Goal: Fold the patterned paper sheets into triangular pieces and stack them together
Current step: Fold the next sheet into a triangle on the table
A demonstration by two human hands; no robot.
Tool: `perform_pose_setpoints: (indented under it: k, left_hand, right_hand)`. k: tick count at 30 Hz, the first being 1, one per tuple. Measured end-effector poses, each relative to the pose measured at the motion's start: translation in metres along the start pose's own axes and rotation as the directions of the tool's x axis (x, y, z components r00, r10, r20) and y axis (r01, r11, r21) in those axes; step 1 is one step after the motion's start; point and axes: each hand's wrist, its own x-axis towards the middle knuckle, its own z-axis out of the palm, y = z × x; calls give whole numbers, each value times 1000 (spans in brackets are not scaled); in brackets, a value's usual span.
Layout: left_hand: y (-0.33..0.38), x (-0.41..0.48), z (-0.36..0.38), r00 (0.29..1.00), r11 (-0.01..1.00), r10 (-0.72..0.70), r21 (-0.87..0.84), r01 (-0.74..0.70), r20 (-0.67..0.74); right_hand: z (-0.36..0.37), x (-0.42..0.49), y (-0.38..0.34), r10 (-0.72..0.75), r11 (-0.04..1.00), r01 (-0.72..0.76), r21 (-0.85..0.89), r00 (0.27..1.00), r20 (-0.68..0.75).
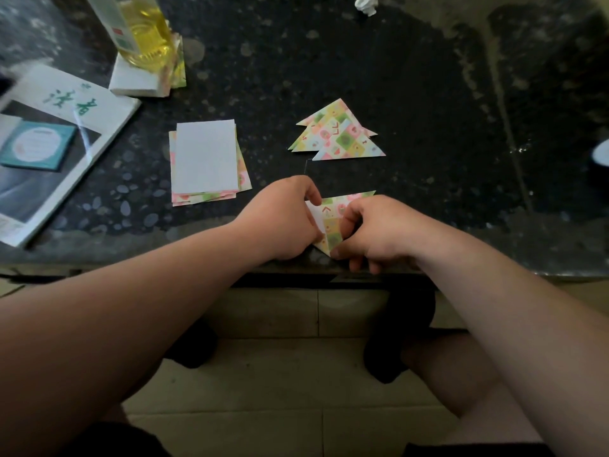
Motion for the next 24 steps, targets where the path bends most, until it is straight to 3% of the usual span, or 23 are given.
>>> perform_pose_setpoints:
  k: [24]
  left_hand:
    - [-1,2,4,1000,1000,-1,22,2,-27]
  right_hand:
    - [-2,1,0,-5,1000,5,-12,1000,12]
